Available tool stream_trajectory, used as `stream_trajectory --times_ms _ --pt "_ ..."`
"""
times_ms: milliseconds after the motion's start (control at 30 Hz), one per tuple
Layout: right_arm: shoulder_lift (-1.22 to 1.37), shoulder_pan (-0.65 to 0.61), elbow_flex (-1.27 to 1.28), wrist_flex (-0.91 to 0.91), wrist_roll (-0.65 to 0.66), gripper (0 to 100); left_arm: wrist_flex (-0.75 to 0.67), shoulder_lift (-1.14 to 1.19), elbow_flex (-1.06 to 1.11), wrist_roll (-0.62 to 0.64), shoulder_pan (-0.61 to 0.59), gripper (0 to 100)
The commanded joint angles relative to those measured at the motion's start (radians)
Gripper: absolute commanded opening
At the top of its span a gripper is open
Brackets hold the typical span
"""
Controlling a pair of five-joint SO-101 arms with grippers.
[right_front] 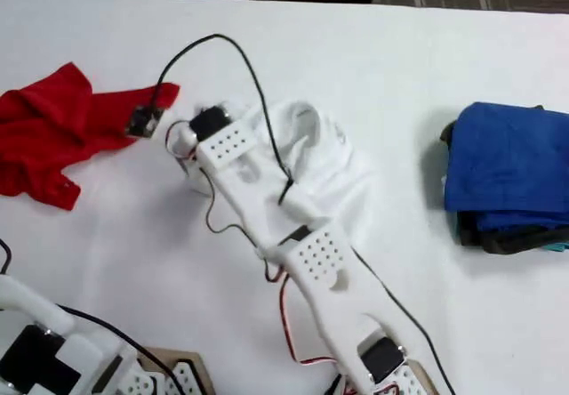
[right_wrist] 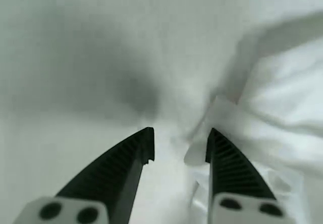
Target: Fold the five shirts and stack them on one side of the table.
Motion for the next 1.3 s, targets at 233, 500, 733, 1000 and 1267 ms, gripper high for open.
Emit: stream_trajectory --times_ms 233,500,733,1000,1267 --pt "0.018 0.091 -0.026 -0.15 -0.052 18.0 -0.015 -0.003 -0.004 -0.002 -0.015 19" --pt "0.01 0.24 -0.026 -0.145 -0.048 10.6 -0.011 -0.003 -0.004 0.0 -0.009 19" --pt "-0.041 0.274 -0.109 -0.035 -0.051 2.1 -0.014 -0.002 -0.002 0.0 0.002 19" --pt "-0.131 0.277 -0.308 0.133 -0.049 2.0 -0.015 -0.003 0.096 0.003 0.095 19" --pt "-0.285 0.286 -0.322 0.147 -0.048 2.0 -0.015 -0.003 0.15 0.005 0.193 19"
